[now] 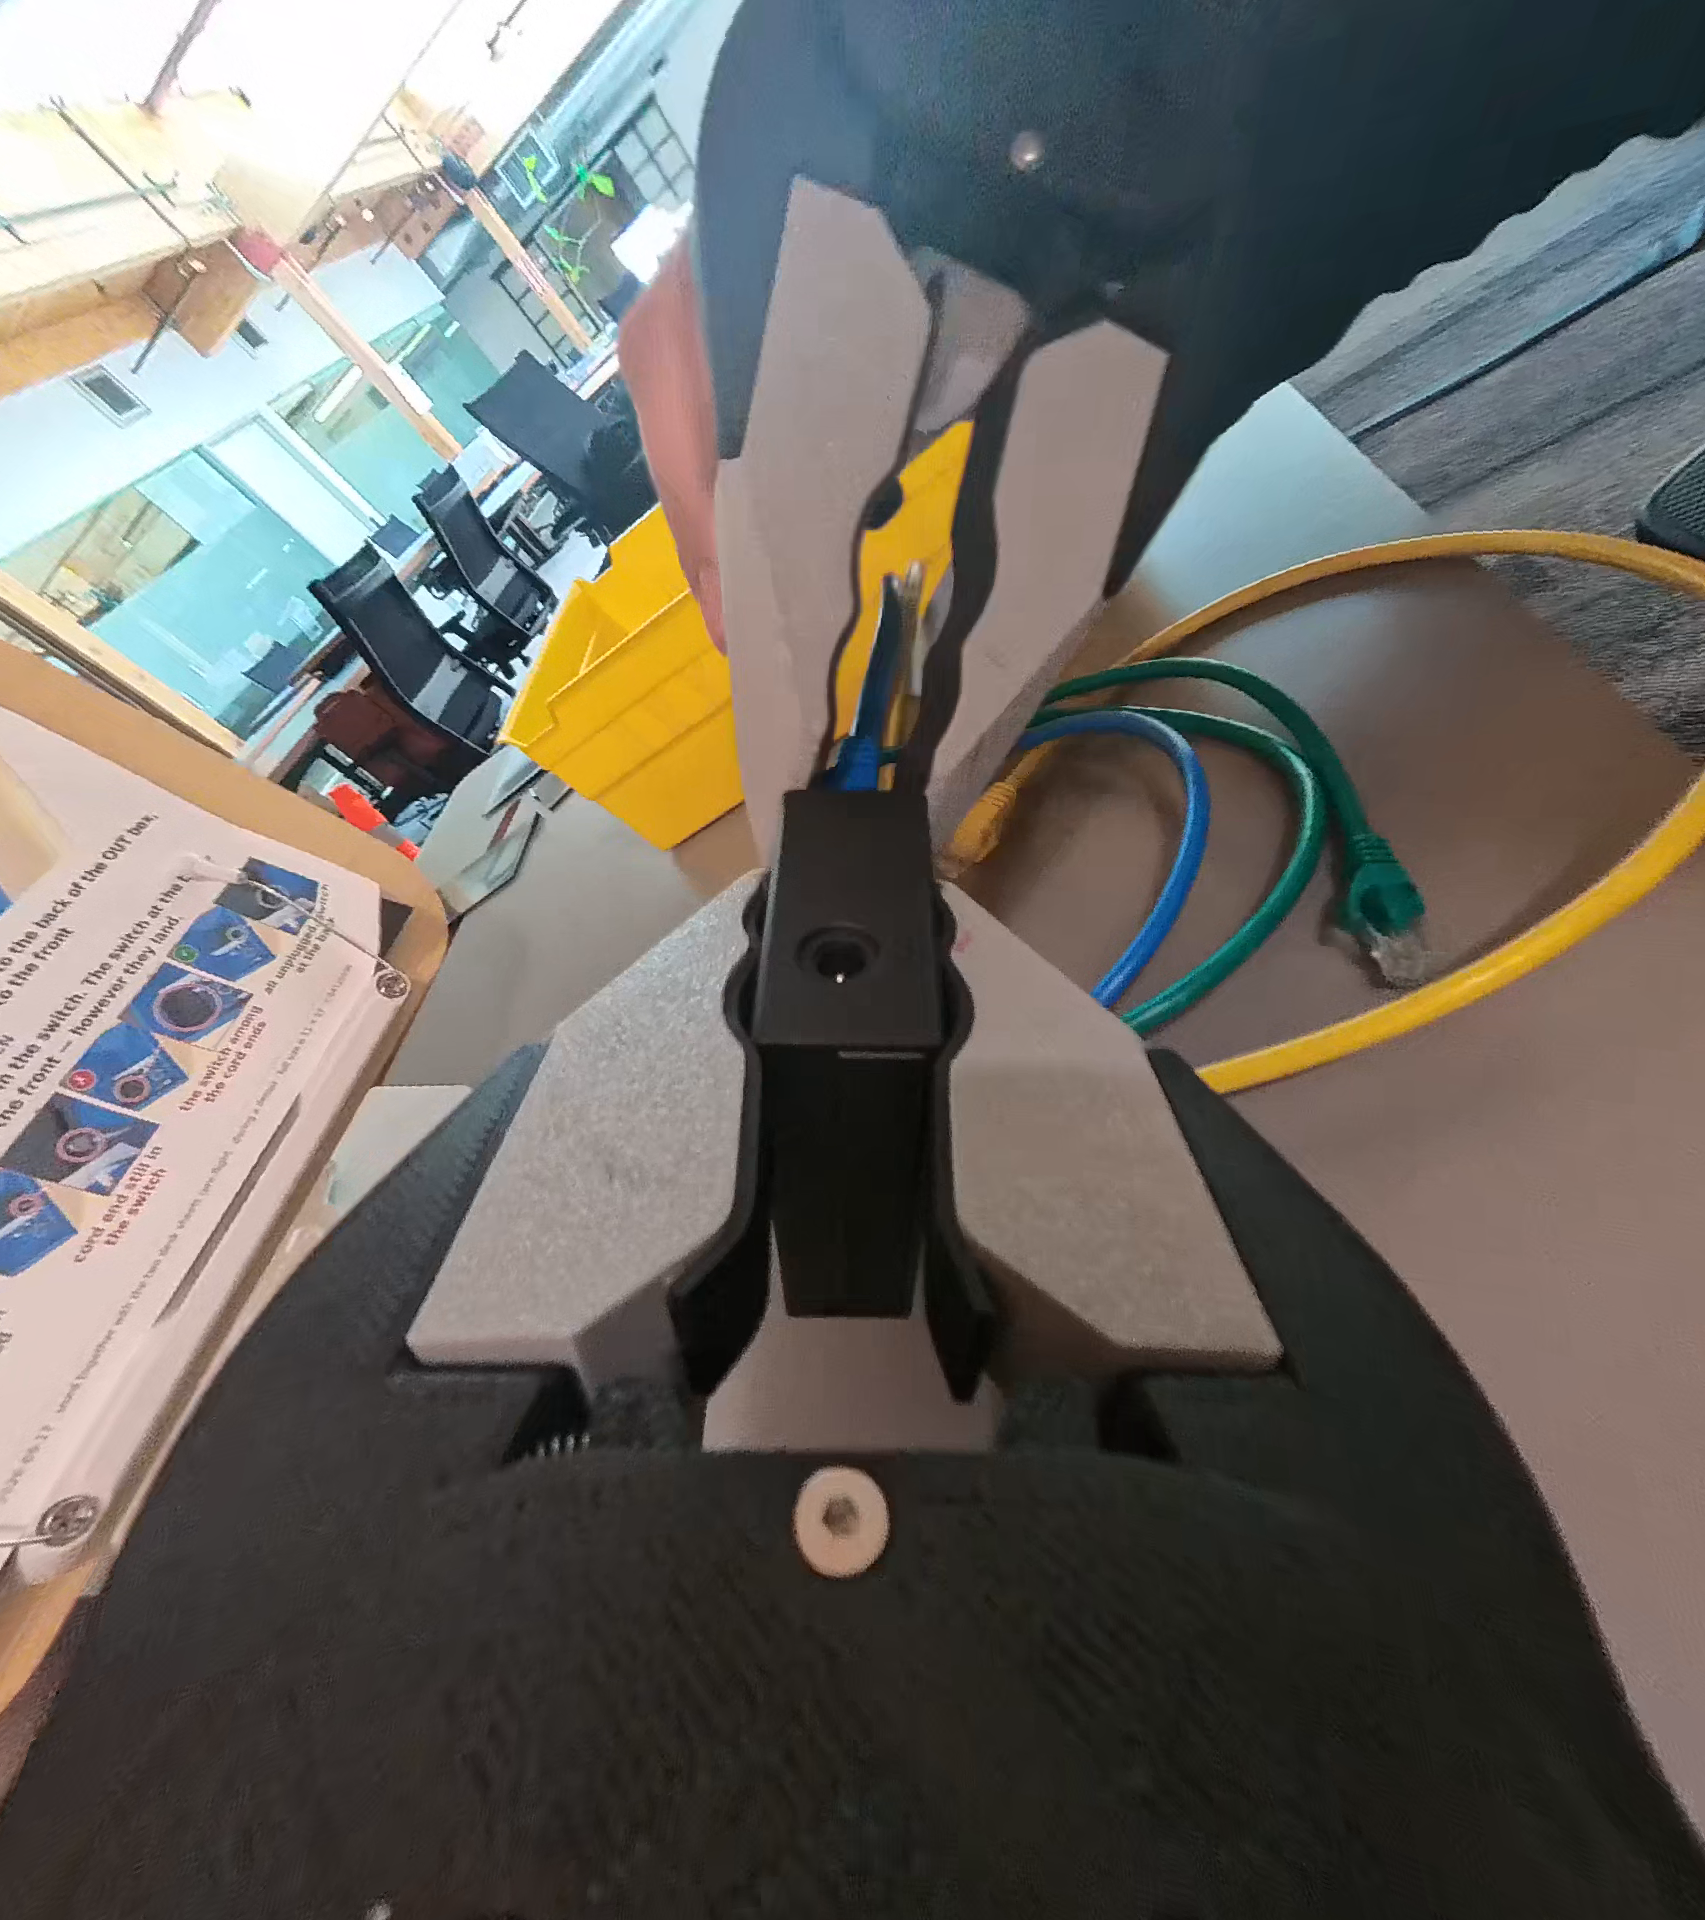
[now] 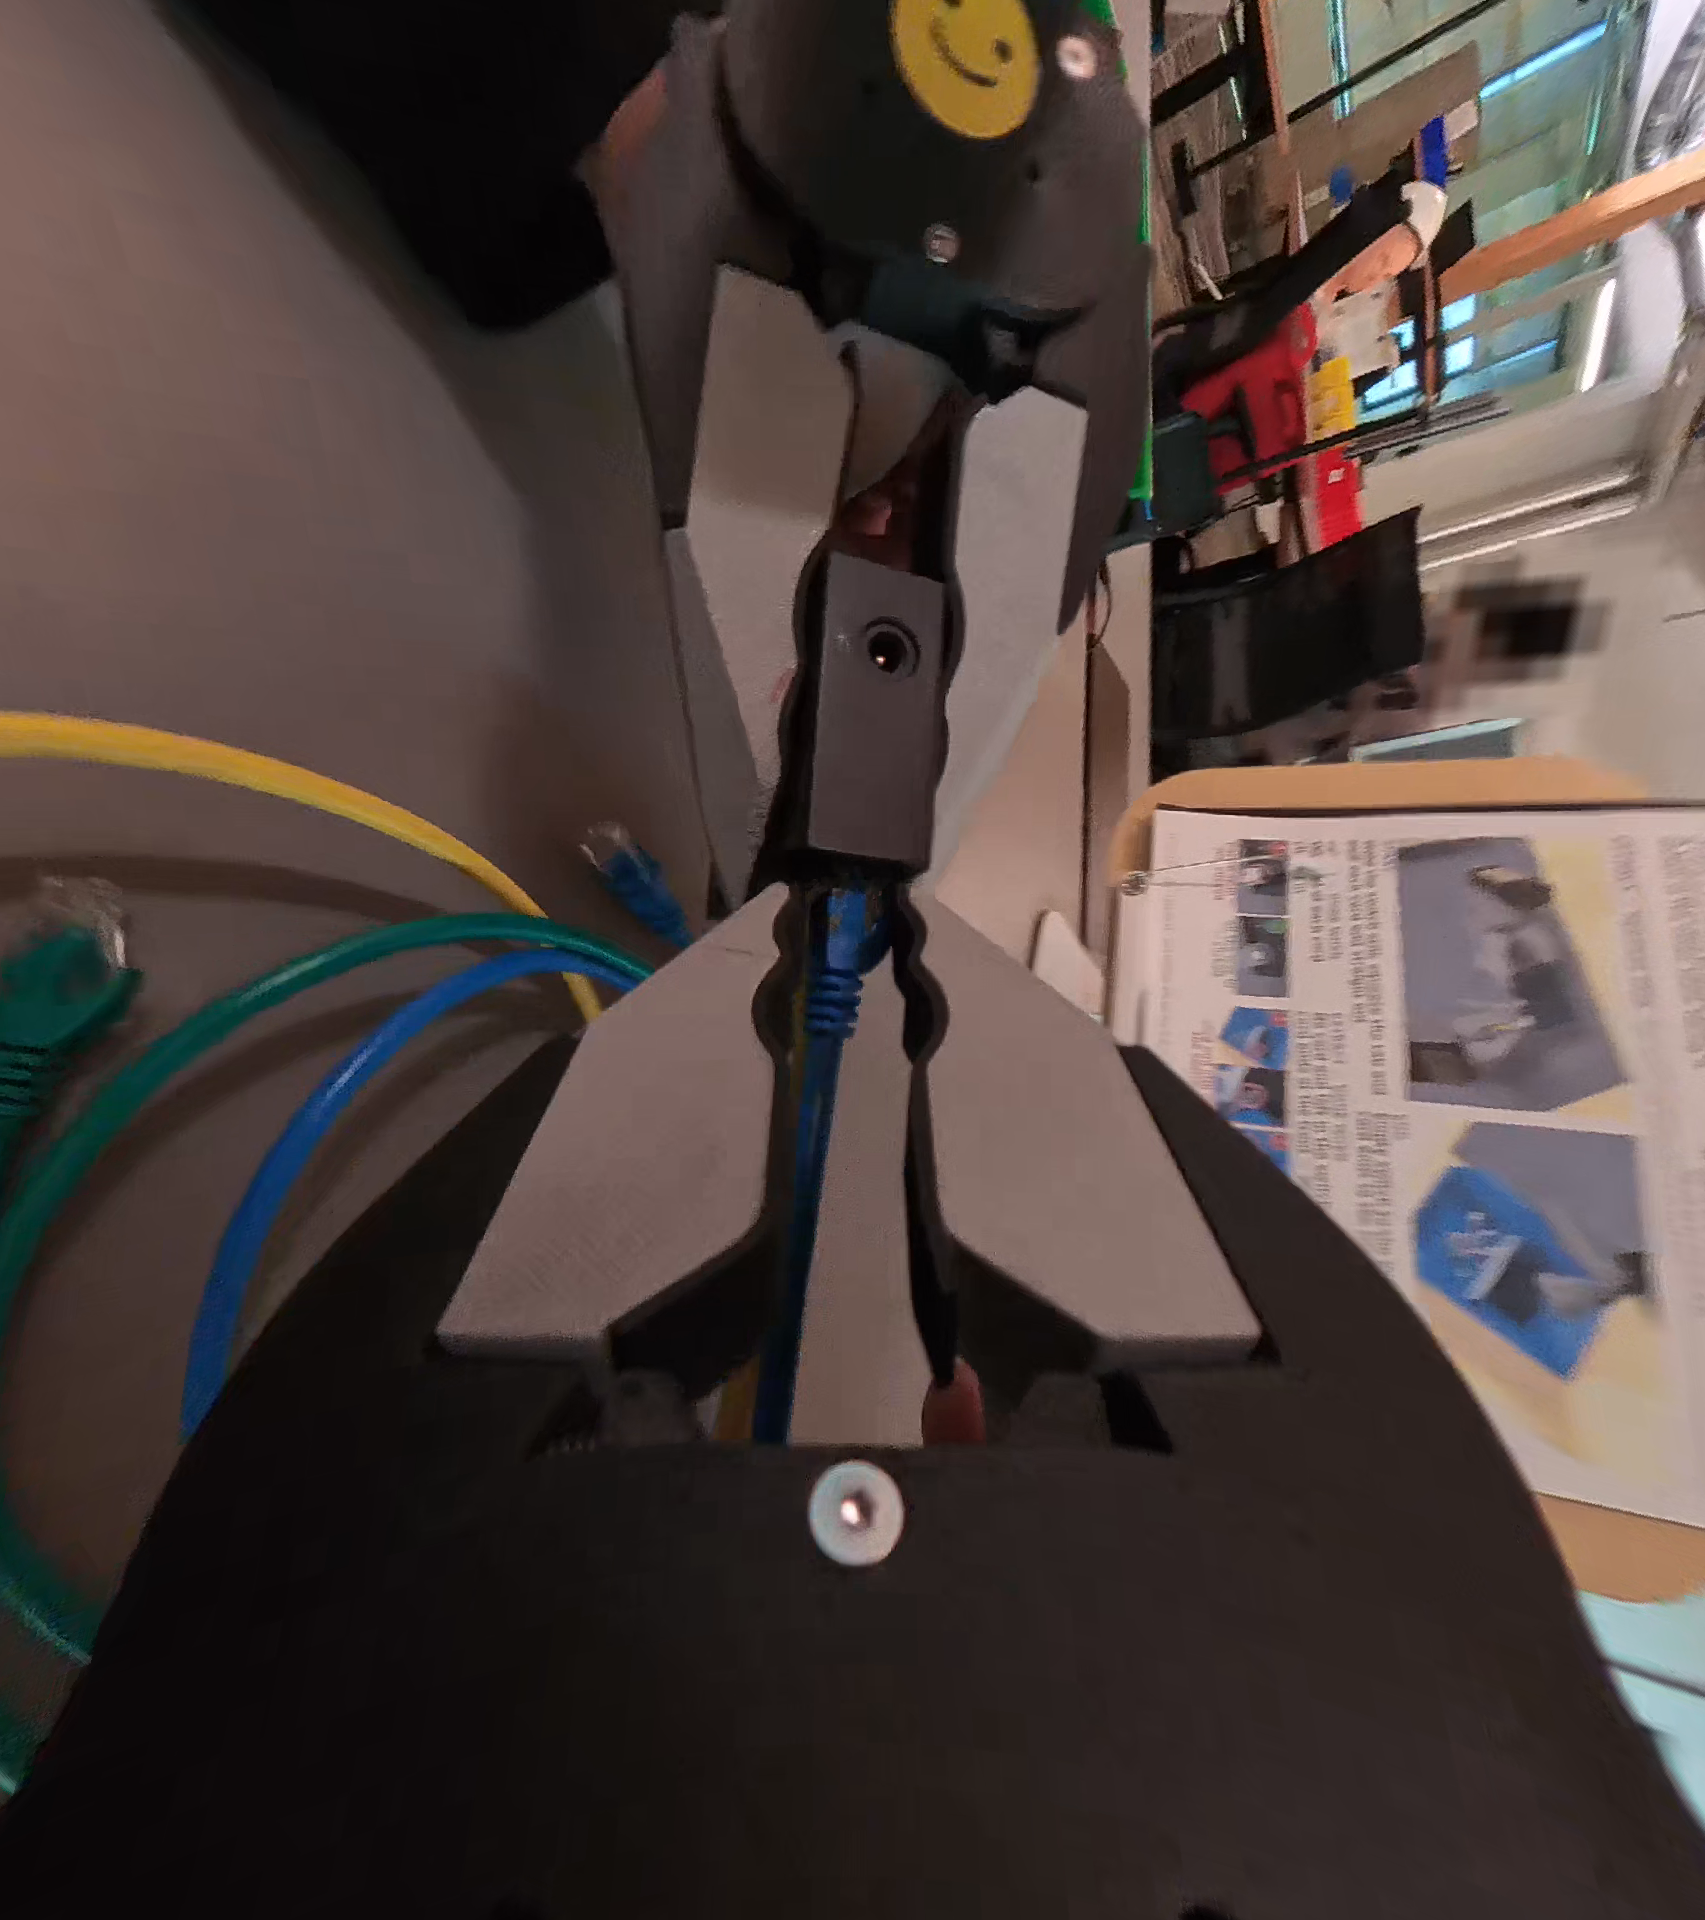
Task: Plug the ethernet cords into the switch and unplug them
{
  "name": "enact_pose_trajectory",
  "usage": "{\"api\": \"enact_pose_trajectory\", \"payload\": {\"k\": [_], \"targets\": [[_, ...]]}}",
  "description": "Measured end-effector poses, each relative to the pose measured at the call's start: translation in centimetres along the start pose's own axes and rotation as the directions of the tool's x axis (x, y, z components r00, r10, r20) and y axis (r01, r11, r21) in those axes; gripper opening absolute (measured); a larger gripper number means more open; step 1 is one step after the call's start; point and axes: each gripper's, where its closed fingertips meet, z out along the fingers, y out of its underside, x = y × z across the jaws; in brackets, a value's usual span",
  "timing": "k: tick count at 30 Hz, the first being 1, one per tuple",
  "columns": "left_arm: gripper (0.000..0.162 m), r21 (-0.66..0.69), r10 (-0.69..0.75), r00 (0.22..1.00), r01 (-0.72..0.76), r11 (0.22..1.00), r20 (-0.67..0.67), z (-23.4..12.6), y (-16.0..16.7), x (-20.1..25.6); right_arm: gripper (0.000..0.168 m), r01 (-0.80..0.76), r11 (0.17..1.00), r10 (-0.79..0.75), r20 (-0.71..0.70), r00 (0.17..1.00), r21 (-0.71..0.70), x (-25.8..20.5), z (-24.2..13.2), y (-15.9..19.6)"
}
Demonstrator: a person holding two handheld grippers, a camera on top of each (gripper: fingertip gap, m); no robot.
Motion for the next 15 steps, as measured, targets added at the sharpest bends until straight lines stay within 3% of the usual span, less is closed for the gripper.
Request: {"api": "enact_pose_trajectory", "payload": {"k": [2, 7, 11, 15], "targets": [[0.026, 0.0, -0.011, 1.0, 0.011, 1.0, -0.021, 0.06, 0.11, 0.28, 0.012, 0.089, 0.995, -0.09, -0.003, 0.996, -0.04, -0.24, 0.05, 0.08], [0.027, -0.002, 0.01, 0.999, -0.011, 1.0, -0.031, 0.18, 0.13, 0.59, 0.01, 0.004, 1.0, 0.0, 0.135, 0.991, -0.03, -0.61, -0.15, 0.1], [0.027, -0.02, 0.036, 0.999, -0.035, 0.999, 0.015, -0.3, 0.46, -0.3, 0.009, 0.017, 0.999, -0.013, 0.131, 0.991, -0.035, 0.02, 0.48, 0.16], [0.027, 0.034, -0.047, 0.998, 0.049, 0.998, -0.036, -0.68, 0.14, -0.2, 0.01, 0.048, 0.999, -0.044, 0.151, 0.988, -0.023, 0.08, 0.45, -0.27]]}}
